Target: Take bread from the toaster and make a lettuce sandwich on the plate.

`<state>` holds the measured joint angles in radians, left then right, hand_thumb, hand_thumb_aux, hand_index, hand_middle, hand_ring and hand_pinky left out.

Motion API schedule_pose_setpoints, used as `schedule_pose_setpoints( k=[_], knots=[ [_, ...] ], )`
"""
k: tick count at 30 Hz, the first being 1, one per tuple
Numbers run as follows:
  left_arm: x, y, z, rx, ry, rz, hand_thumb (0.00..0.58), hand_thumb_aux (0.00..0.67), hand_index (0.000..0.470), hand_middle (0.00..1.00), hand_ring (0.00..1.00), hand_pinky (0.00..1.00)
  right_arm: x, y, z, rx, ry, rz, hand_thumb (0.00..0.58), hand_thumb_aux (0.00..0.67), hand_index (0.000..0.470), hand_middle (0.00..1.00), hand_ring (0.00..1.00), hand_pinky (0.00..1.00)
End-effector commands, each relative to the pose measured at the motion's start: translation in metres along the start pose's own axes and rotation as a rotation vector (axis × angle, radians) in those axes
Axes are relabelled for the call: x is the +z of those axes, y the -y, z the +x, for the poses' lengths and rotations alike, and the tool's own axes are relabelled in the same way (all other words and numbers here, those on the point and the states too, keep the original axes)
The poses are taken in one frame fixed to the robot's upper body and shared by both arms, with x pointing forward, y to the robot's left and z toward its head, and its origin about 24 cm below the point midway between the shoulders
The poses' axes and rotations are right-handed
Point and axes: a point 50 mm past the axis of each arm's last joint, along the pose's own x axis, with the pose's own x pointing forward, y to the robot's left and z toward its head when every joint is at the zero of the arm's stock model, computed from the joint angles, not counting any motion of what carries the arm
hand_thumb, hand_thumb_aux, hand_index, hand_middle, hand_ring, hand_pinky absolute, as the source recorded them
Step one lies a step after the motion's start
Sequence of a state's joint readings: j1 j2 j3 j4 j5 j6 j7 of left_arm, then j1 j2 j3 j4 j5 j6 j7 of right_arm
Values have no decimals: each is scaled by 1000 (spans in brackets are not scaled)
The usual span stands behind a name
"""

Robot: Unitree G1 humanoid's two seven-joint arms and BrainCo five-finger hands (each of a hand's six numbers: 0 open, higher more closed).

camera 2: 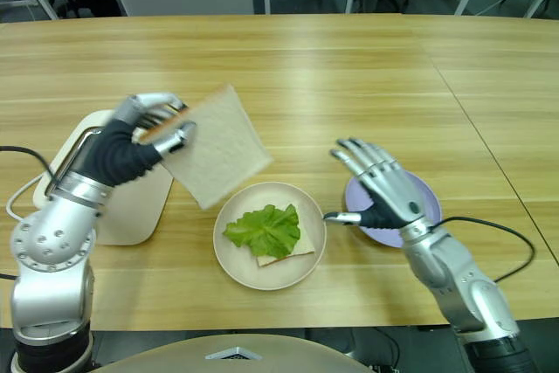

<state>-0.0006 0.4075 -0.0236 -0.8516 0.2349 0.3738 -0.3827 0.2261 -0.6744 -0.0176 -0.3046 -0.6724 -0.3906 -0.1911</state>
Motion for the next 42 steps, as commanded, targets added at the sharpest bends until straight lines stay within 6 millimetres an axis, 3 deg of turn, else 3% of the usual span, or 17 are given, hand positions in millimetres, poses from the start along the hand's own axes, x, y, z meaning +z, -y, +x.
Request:
schedule_pose_setpoints(
  k=[1, 10, 15, 34, 42],
  knots=[
    [-22, 45, 5, -279, -67, -90, 580, 670, 460, 1000, 1000, 1000, 7, 12, -13, -76, 43, 66, 0, 0, 0, 0, 0, 0],
    [-60, 93, 17, -489, -144, -196, 580, 670, 460, 1000, 1000, 1000, 51, -10, -35, 180, 372, 90, 0, 0, 0, 0, 0, 0],
    [-74, 108, 19, -514, -172, -230, 580, 670, 460, 1000, 1000, 1000, 62, -28, -41, 344, 443, 106, 0, 0, 0, 0, 0, 0],
    [-99, 123, 21, -417, -232, -294, 580, 670, 460, 1000, 1000, 1000, 57, -64, -27, 519, 393, 51, 0, 0, 0, 0, 0, 0],
    [-107, 129, 20, -416, -261, -287, 580, 670, 460, 1000, 1000, 1000, 54, -93, -16, 688, 376, 16, 0, 0, 0, 0, 0, 0]
  ],
)
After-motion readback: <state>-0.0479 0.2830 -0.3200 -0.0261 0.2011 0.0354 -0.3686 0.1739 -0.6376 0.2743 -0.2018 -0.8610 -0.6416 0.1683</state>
